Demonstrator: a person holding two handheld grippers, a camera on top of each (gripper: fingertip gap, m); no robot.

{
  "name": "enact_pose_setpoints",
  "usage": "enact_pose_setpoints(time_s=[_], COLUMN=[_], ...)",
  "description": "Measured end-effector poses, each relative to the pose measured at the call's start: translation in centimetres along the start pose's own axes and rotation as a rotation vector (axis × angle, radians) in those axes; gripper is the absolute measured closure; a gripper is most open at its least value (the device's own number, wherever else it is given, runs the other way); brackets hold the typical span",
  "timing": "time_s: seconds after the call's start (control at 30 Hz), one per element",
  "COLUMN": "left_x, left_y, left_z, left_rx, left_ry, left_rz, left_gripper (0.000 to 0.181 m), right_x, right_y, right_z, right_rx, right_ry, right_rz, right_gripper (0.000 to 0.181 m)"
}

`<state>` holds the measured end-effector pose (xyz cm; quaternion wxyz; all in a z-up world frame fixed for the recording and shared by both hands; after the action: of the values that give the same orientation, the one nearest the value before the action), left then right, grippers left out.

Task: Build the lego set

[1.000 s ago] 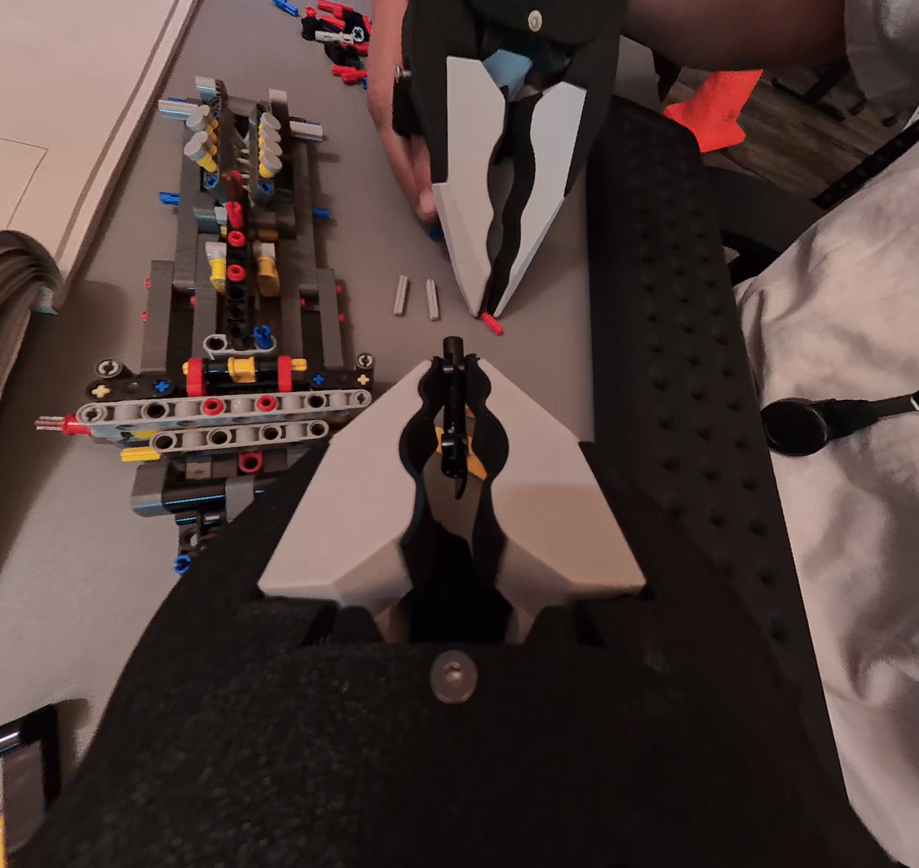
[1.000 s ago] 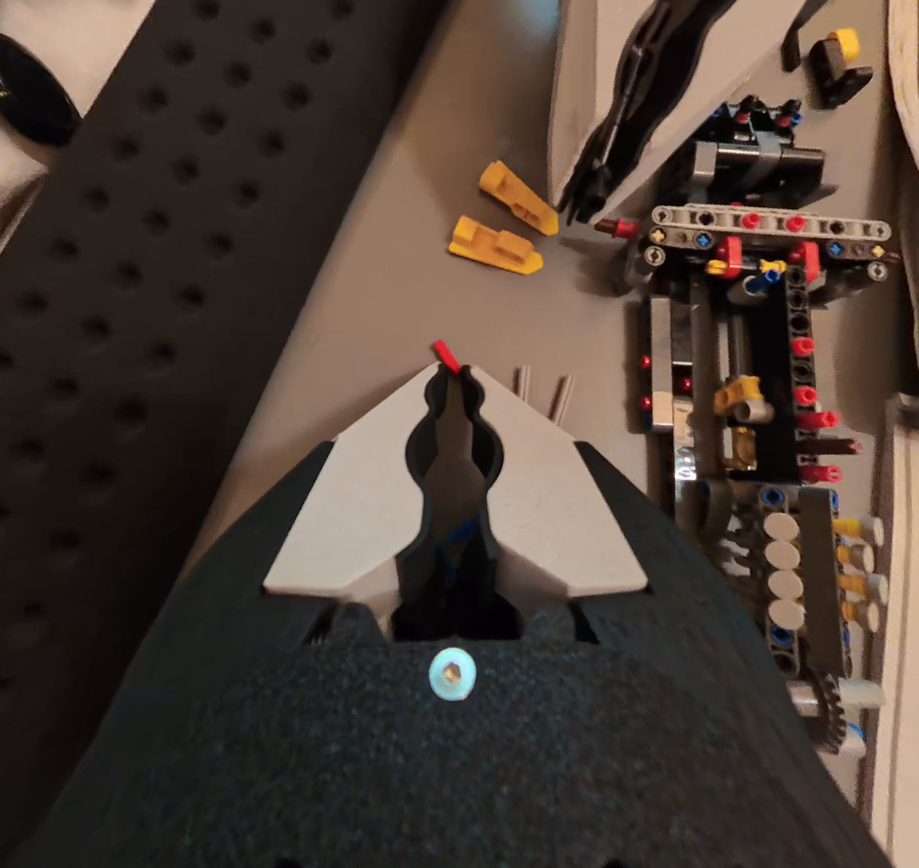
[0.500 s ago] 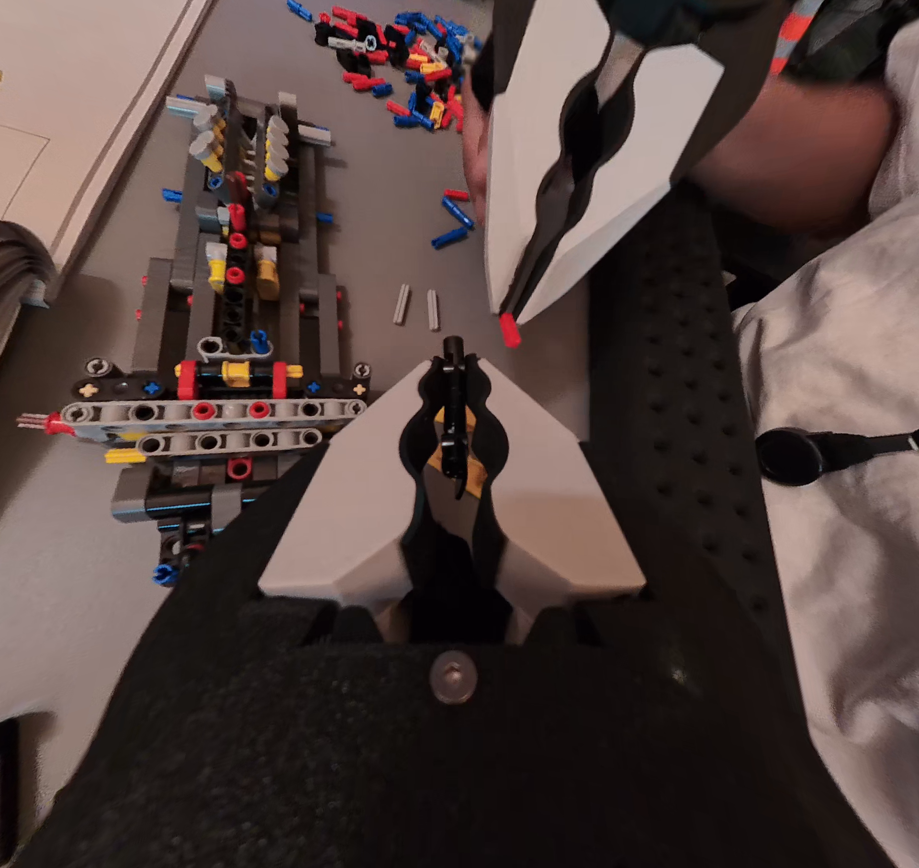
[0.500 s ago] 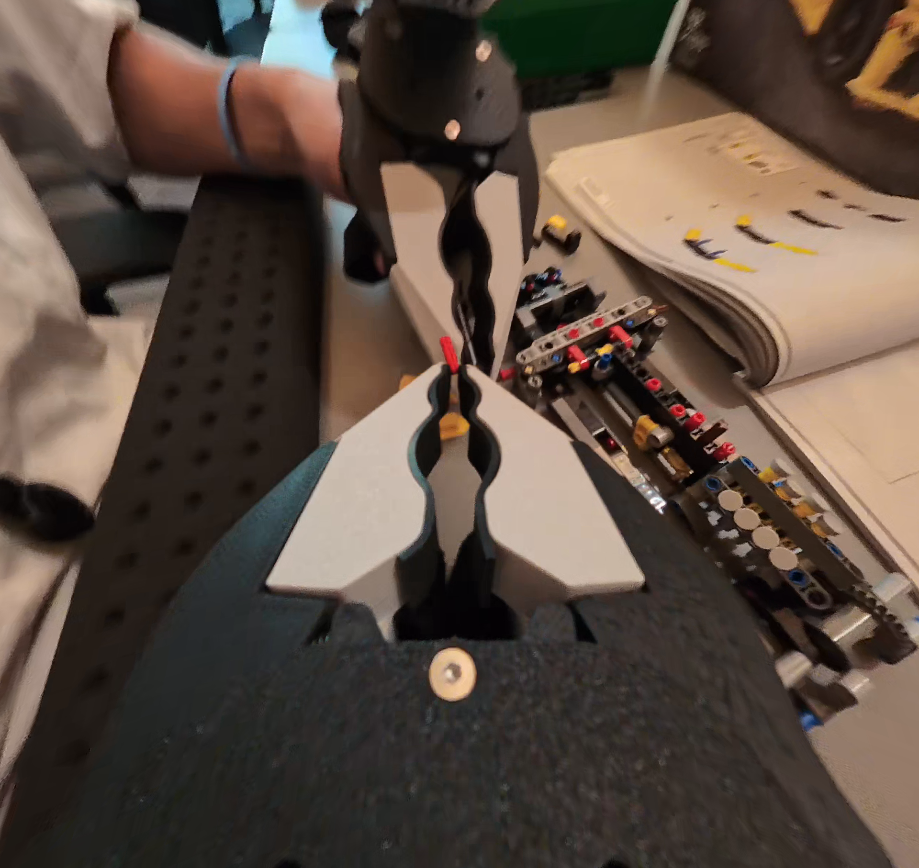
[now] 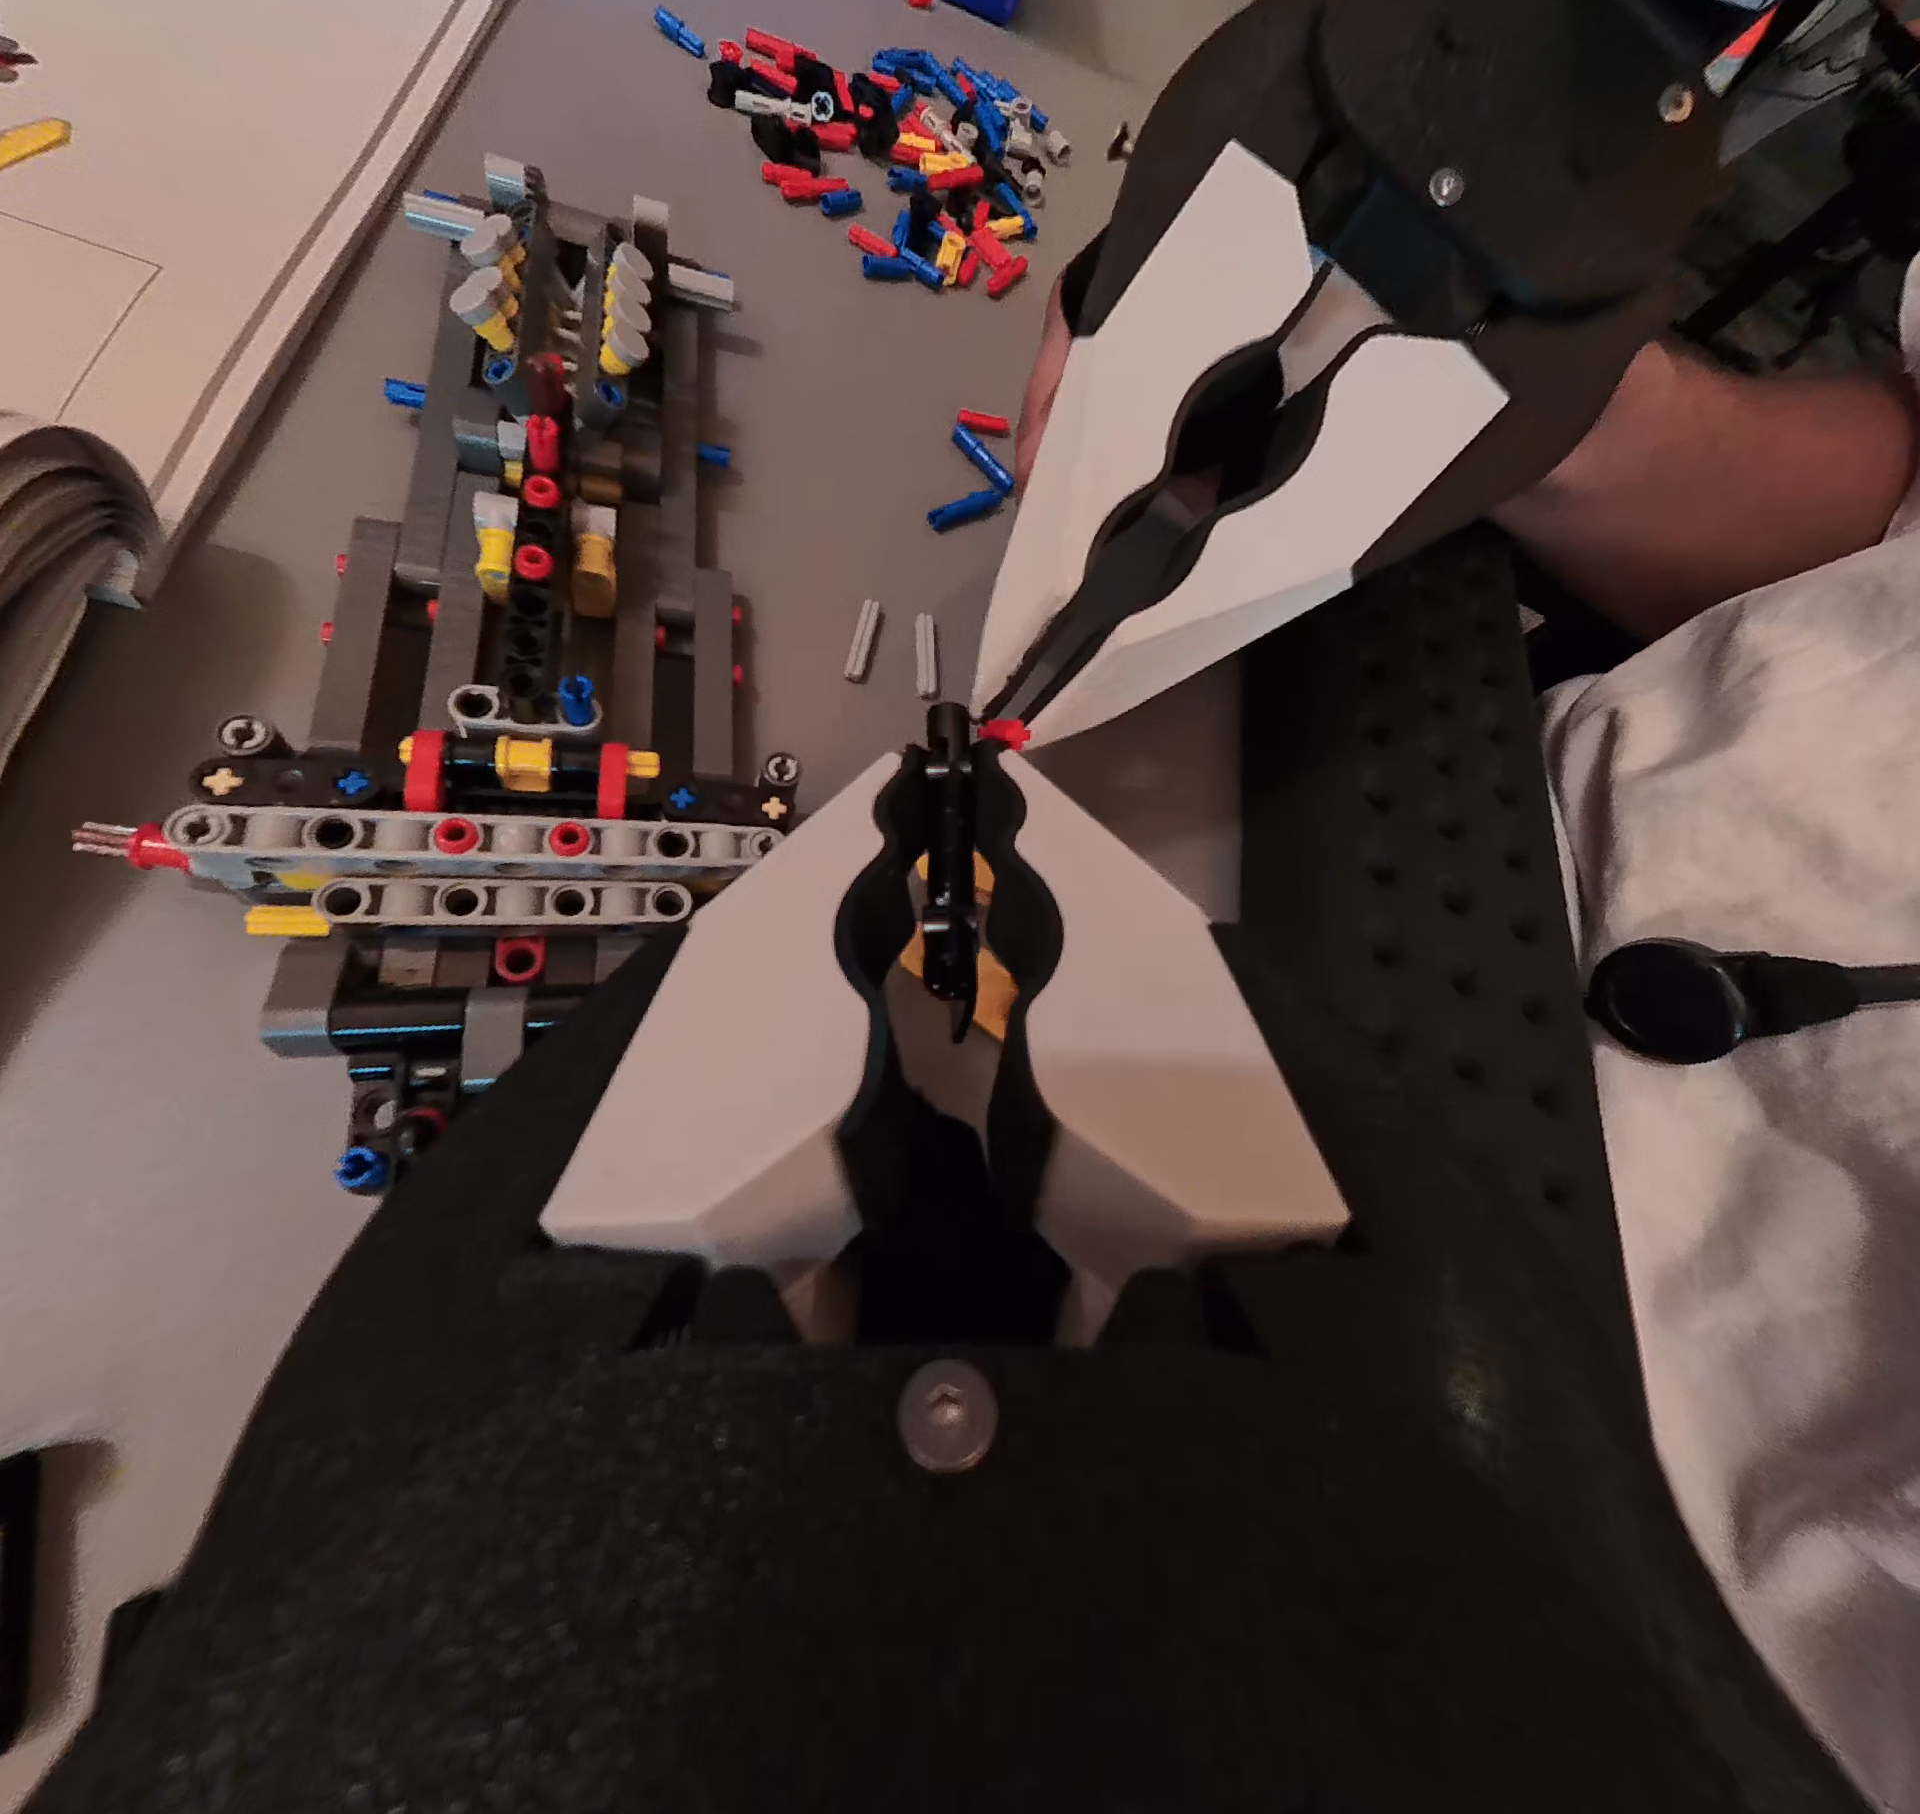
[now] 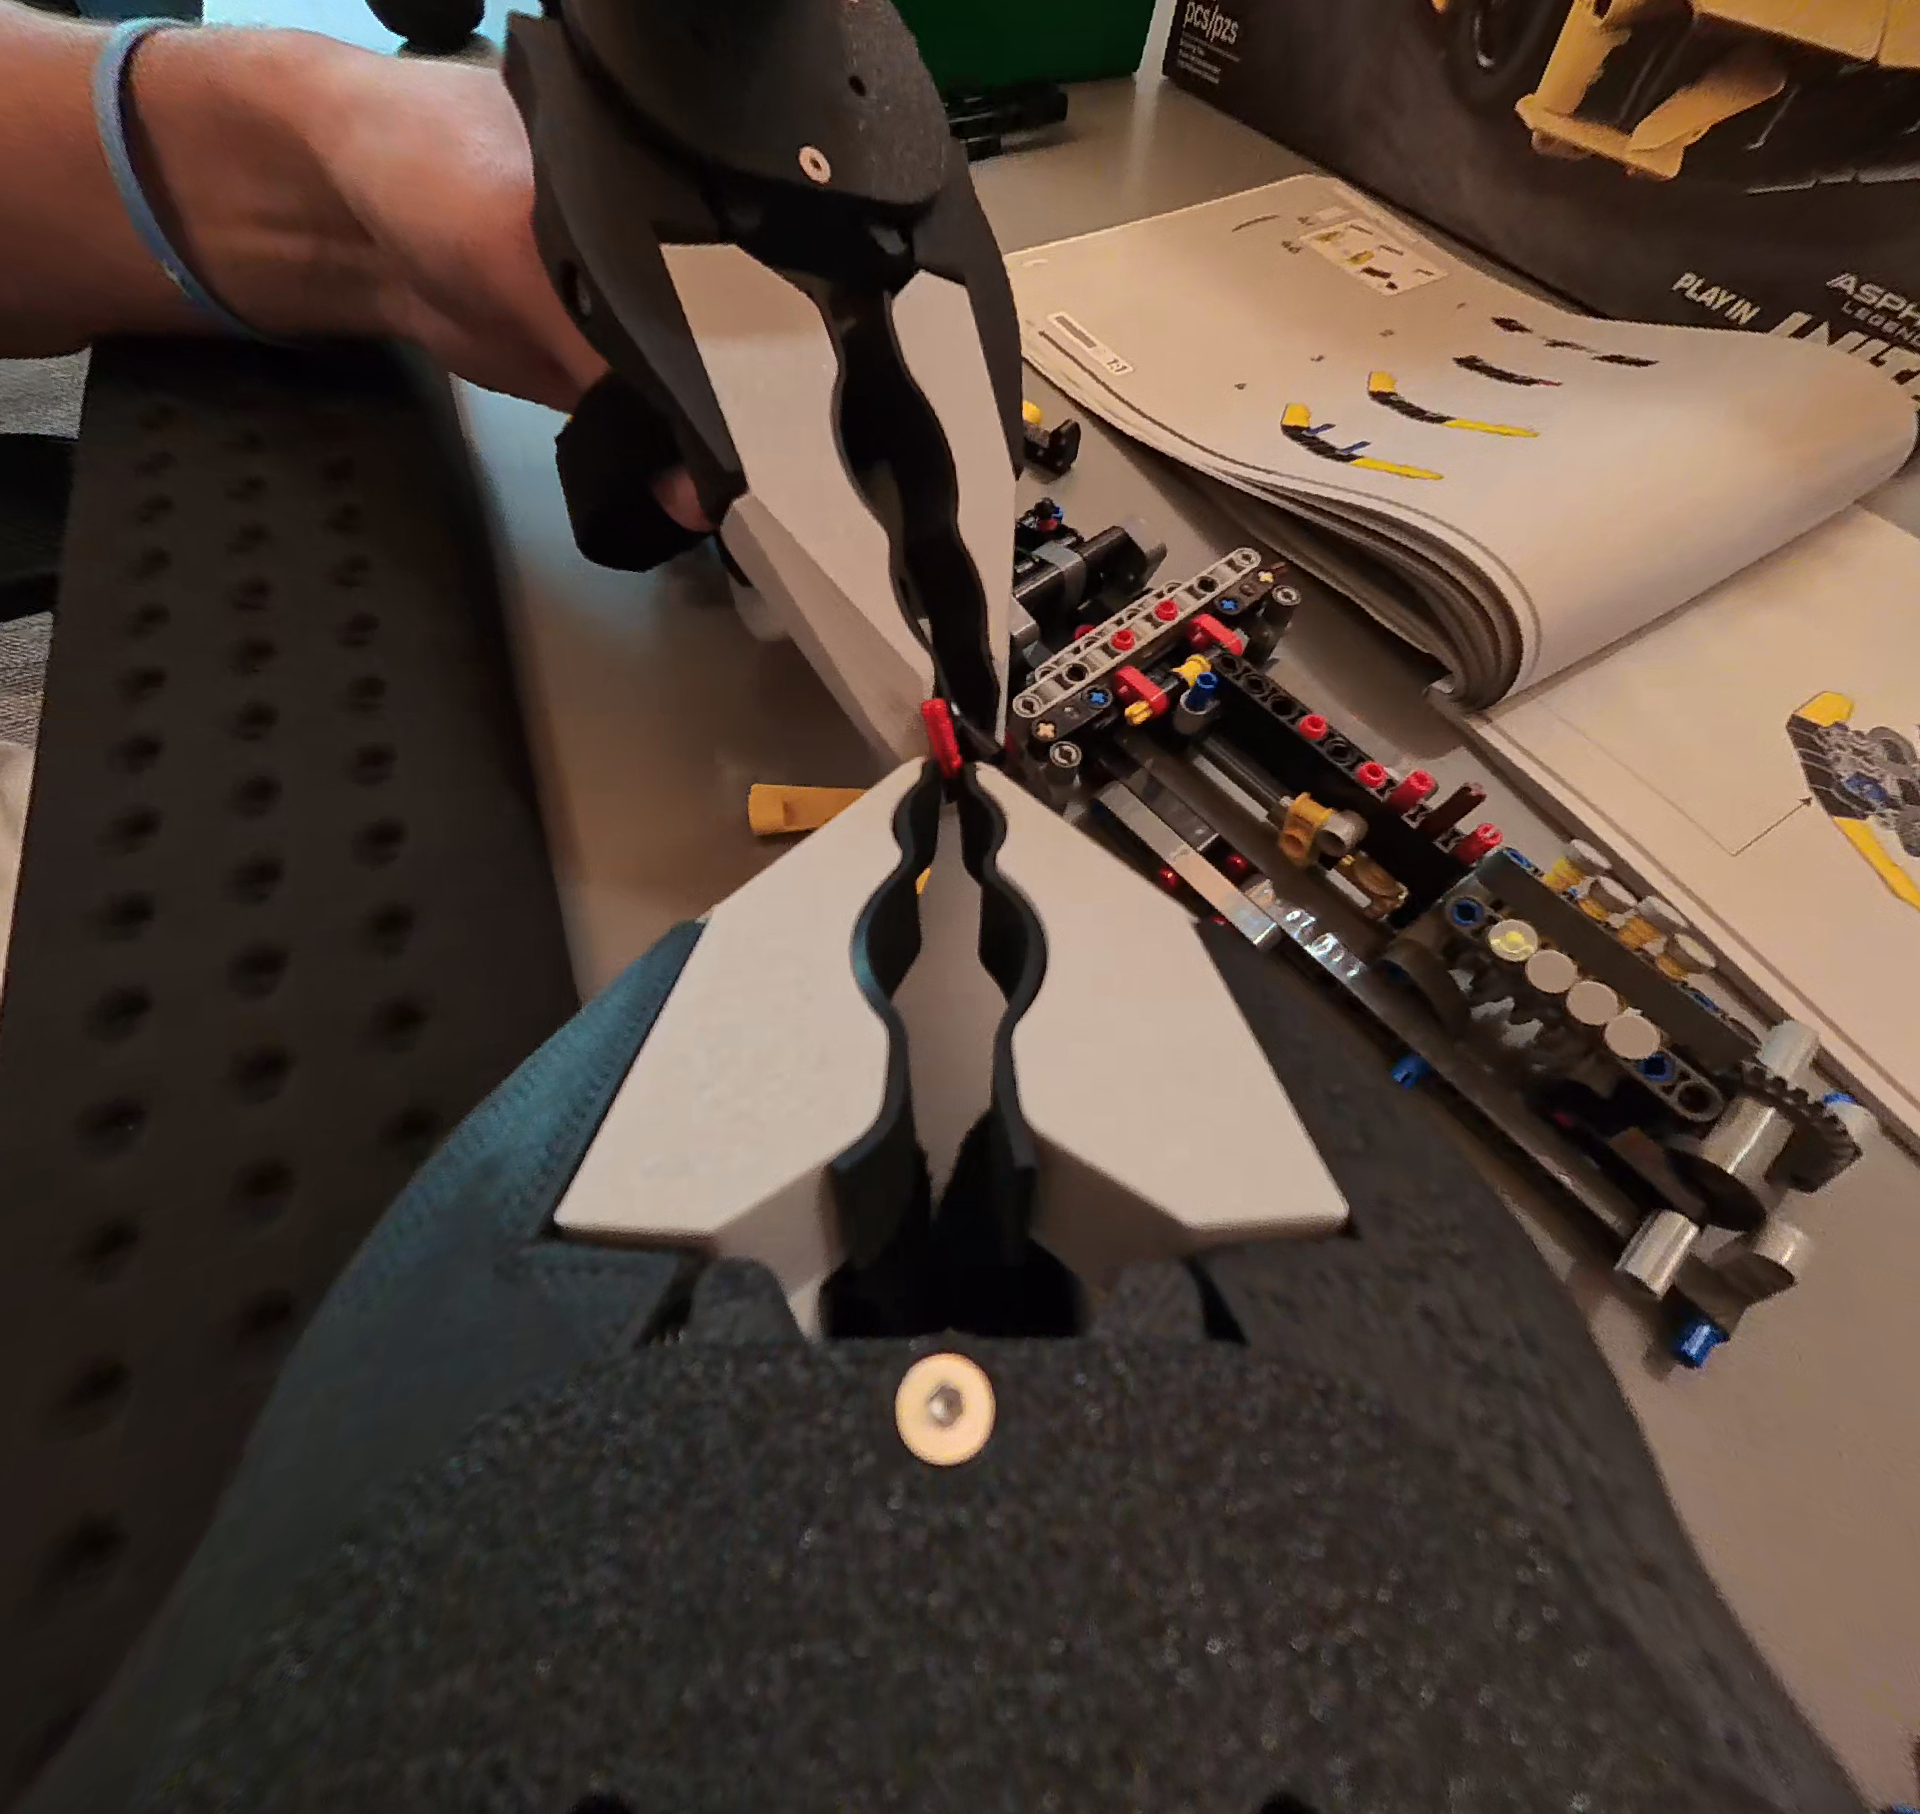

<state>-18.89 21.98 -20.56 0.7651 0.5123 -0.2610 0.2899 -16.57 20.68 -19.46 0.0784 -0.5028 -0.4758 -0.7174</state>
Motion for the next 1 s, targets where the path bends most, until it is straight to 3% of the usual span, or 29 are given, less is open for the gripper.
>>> enact_pose_setpoints(time_s=[0.63, 1.0], left_x=[0.0, -0.4], left_y=[-0.2, -1.1], left_z=[0.2, -0.1], left_rx=[0.020, 0.135], left_ry=[-0.044, -0.112], left_rz=[-0.007, -0.065], left_gripper=[0.175, 0.175], right_x=[-1.6, -2.4], right_y=[-0.7, -1.4], right_z=[-0.5, -0.6], right_rx=[0.039, 0.046], right_ry=[-0.006, -0.030], right_rz=[-0.093, -0.155], right_gripper=[0.179, 0.179])
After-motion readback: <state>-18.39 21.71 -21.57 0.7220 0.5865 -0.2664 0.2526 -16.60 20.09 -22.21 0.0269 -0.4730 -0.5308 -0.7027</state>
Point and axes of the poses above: each gripper's, where its closed fingertips meet, y back along the fingers, x out of its top, z = x × y across the jaws, the point moved 2 cm from there along y, back along the fingers, and after that the axes turned 9 degrees about -z, right-handed, at the moved point
